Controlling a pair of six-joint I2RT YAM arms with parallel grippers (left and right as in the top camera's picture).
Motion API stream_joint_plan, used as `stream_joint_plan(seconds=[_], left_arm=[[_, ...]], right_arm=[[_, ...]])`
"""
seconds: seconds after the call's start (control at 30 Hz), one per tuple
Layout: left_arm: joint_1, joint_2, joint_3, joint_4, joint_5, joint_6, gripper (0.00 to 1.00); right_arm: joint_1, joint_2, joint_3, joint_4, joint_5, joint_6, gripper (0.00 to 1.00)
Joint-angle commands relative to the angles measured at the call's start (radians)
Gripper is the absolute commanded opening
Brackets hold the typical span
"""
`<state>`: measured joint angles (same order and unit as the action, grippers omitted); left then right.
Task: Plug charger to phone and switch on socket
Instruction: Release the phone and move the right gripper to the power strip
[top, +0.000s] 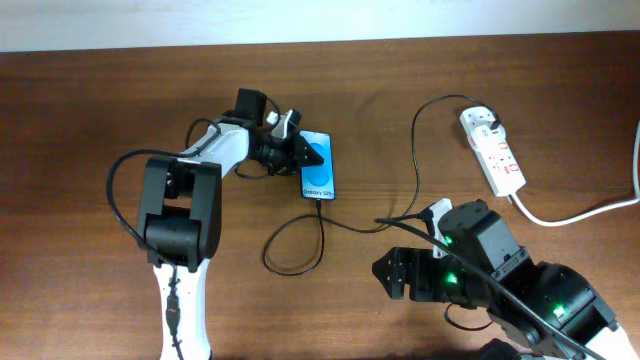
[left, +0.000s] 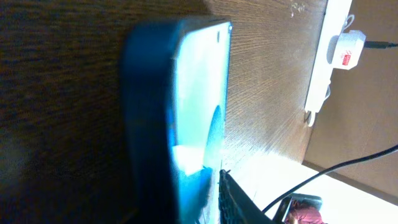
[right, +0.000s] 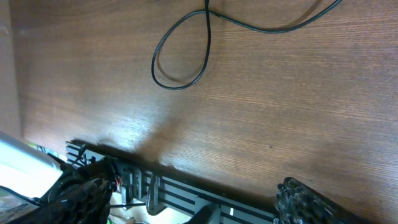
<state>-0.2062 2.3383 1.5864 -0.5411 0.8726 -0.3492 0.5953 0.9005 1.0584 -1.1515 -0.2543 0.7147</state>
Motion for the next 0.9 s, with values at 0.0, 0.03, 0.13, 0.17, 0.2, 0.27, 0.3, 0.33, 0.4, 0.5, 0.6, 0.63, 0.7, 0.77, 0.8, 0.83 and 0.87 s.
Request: stream_joint_plan(seconds=[0.0,0.03,0.13,0.17,0.2,0.27,0.3,0.33,0.4,0.5,0.6,0.63,0.7,0.77,0.8,0.83,0.87], left_arm=[[-0.007,0.092,-0.036,-0.043,-0.192,0.014,0.29],[-0.007,0.092,-0.036,-0.048,-0.201,0.014,0.36],[-0.005,0.092,-0.035,-0.093,-0.314,0.014,0.48],[-0.002,0.092,-0.035,-0.122,-0.370,0.013,0.53],[0.001,0.092,-0.035,-0.148,-0.422,0.005,0.56],[0.004,0.092,-0.035,-0.203,-0.542,0.005,0.65],[0.004,0.092,-0.035,-0.223,-0.594,0.003,0.68],[0.004,0.092,-0.035,-0.232,-0.626,0.003,0.69],[0.004,0.092,-0.035,-0.236,-0.637,0.003,0.70],[0.004,0.092,-0.035,-0.221,-0.657,0.003,0.73],[0.003,0.092,-0.035,-0.216,-0.708,0.003,0.76],[0.003,0.092,-0.035,-0.216,-0.707,0.003,0.77],[0.005,0.091,-0.017,-0.237,-0.705,0.003,0.86],[0.011,0.090,0.038,-0.299,-0.706,0.003,0.93],[0.016,0.090,0.079,-0.346,-0.709,0.003,0.95],[0.020,0.089,0.112,-0.381,-0.715,0.003,0.96],[0.026,0.085,0.180,-0.457,-0.741,0.003,0.98]], right_arm=[[-0.001,-0.001,0.010,0.002,0.005,-0.003,0.91],[-0.001,-0.001,0.010,0.003,0.005,-0.003,0.92],[-0.001,-0.001,0.010,0.000,0.023,-0.003,0.93],[-0.001,-0.001,0.010,-0.002,0.024,-0.003,0.94],[-0.001,-0.001,0.010,-0.002,0.024,-0.003,0.95],[-0.001,-0.001,0.010,-0.001,0.037,-0.003,0.97],[-0.001,-0.001,0.010,-0.002,0.046,-0.003,0.98],[-0.001,-0.001,0.010,-0.001,0.050,-0.003,0.98],[-0.001,-0.001,0.010,-0.001,0.057,-0.003,0.99],[-0.001,0.005,0.010,-0.001,0.057,-0.003,0.99],[-0.001,0.036,0.010,-0.009,0.061,-0.003,1.00],[-0.001,0.050,0.010,-0.013,0.098,-0.003,1.00],[-0.002,0.089,0.010,-0.012,0.257,0.039,0.98],[-0.006,0.103,0.011,0.015,0.407,0.118,0.83],[-0.020,0.103,0.018,0.026,0.445,0.118,0.71],[-0.041,0.103,0.028,0.032,0.465,0.117,0.60],[-0.114,0.103,0.052,0.037,0.484,0.117,0.40]])
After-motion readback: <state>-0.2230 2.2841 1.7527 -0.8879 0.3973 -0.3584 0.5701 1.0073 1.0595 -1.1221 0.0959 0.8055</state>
